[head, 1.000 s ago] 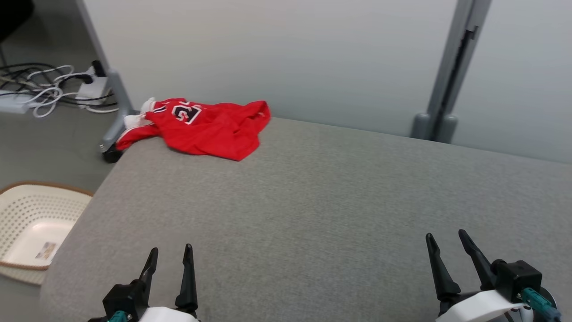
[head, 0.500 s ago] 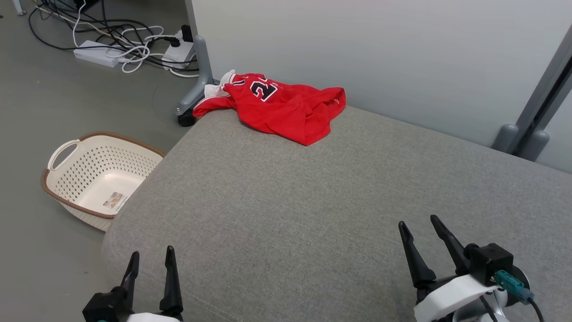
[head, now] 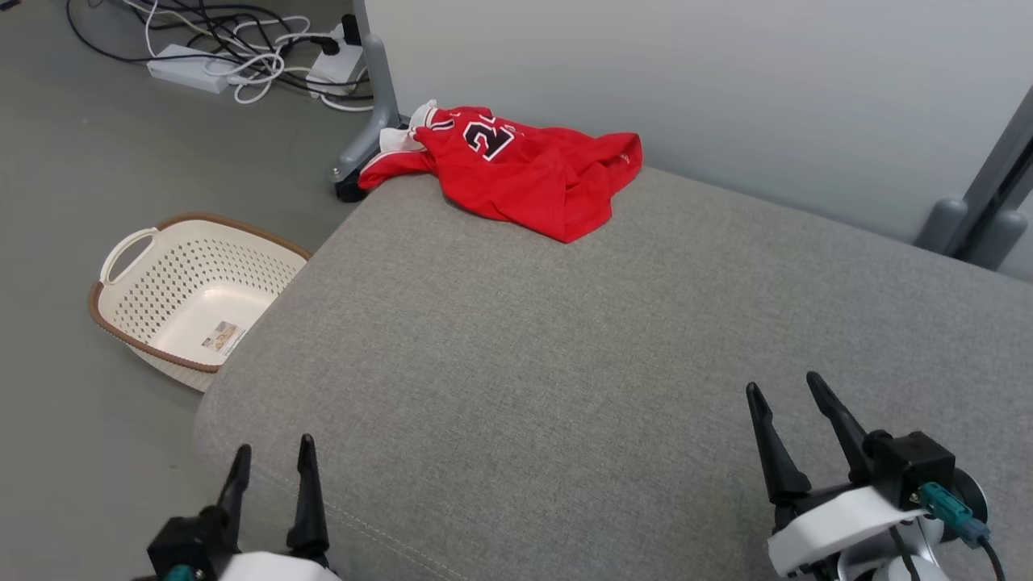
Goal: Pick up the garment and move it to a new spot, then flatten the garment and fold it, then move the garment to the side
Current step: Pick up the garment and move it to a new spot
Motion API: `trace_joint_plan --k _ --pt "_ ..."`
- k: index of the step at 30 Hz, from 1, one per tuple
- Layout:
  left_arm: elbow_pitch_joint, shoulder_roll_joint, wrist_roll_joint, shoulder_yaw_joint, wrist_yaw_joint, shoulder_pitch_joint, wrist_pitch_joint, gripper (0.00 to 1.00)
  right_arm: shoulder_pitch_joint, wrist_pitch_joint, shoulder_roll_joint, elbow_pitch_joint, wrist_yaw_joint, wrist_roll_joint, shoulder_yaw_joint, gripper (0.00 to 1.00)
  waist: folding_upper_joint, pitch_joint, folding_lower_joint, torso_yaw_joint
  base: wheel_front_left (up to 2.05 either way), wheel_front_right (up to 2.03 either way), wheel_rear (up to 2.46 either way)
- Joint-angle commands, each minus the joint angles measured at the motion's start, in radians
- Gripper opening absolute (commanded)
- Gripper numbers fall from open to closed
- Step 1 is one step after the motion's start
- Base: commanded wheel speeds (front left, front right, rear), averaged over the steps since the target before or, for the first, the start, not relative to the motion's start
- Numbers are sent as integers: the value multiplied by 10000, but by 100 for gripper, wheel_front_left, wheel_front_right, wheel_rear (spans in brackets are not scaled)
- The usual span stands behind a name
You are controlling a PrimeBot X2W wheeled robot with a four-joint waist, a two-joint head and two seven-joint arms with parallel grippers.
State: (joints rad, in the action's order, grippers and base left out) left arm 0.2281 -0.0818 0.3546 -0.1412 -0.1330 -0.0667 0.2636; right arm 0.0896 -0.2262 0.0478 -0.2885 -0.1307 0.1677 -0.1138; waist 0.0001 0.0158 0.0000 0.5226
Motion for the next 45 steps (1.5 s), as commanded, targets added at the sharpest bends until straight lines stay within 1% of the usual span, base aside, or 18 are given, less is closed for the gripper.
trace_joint_plan --k 1,4,7,10,12,14,15,16,17,18,20,24,25,29,31,35,40,45 --pt "-117 -65 5 115 -25 354 12 100 176 42 62 163 -2 -185 26 100 -1 504 0 -288 0 0 0" --pt "-330 -43 74 373 -27 749 6 100 489 238 65 490 -2 -531 -25 100 -1 1181 0 -733 0 0 0" --pt "-555 -160 257 694 145 1487 6 100 864 428 73 880 0 -810 -1 100 -1 1876 0 -1177 0 0 0" --pt "-704 -735 107 899 328 2585 -78 100 1258 621 69 1259 -2 -1065 34 100 -1 2549 0 -1627 0 0 0" --pt "-718 -1116 109 999 483 3545 -384 100 1471 681 62 1473 -2 -1236 111 100 -1 2938 0 -1901 0 0 0" --pt "-607 -1761 -127 1089 581 4584 -754 100 1671 749 66 1687 0 -1400 130 100 -1 3316 0 -2216 0 0 0" --pt "-453 -2078 -241 1094 624 5136 -1025 100 1797 799 67 1786 -2 -1470 143 100 -1 3501 0 -2380 0 0 0" --pt "21 -2480 -307 1096 755 6252 -1562 100 1948 843 62 1961 -2 -1584 180 100 -1 3815 0 -2696 0 0 0" --pt "321 -2784 -406 1095 814 6793 -1864 100 2023 892 62 2058 -2 -1626 129 100 -1 3983 0 -2896 0 0 0" --pt "321 -2784 -406 1095 814 6793 -1864 100 2023 892 62 2058 -2 -1626 129 100 -1 3983 0 -2896 0 0 0" --pt "1102 -3112 -381 1058 915 7849 -2535 100 2159 931 61 2231 -2 -1721 147 100 -1 4280 0 -3239 0 0 0" --pt "2824 -3578 -341 1072 986 9644 -3696 100 2380 1060 56 2668 -2 -1922 130 100 -1 4863 0 -3933 0 0 0" --pt "3230 -3620 -302 1041 1061 9985 -3918 100 2413 1095 53 2774 -2 -1993 137 100 -1 4986 0 -4084 0 0 0" --pt "4674 -3507 96 1175 1003 11020 -4697 100 2567 1232 56 3216 -2 -2174 203 100 -1 5428 0 -4635 0 0 0" --pt "5295 -3562 95 1085 1120 11358 -5045 100 2581 1322 116 3469 -2 -2325 177 100 -1 5632 0 -4847 0 0 0" --pt "6284 -3724 176 1055 1064 11779 -5515 100 2558 1531 171 4121 -2 -2330 87 100 -1 5989 0 -5149 0 0 0" --pt "7210 -3836 324 1141 906 11889 -5877 100 2468 1674 236 4659 0 -2349 115 100 -1 6233 0 -5273 0 0 0" --pt "7707 -3763 472 1096 1051 11819 -6293 100 2376 1689 207 4792 0 -2331 150 100 -1 6231 0 -5231 0 0 0"
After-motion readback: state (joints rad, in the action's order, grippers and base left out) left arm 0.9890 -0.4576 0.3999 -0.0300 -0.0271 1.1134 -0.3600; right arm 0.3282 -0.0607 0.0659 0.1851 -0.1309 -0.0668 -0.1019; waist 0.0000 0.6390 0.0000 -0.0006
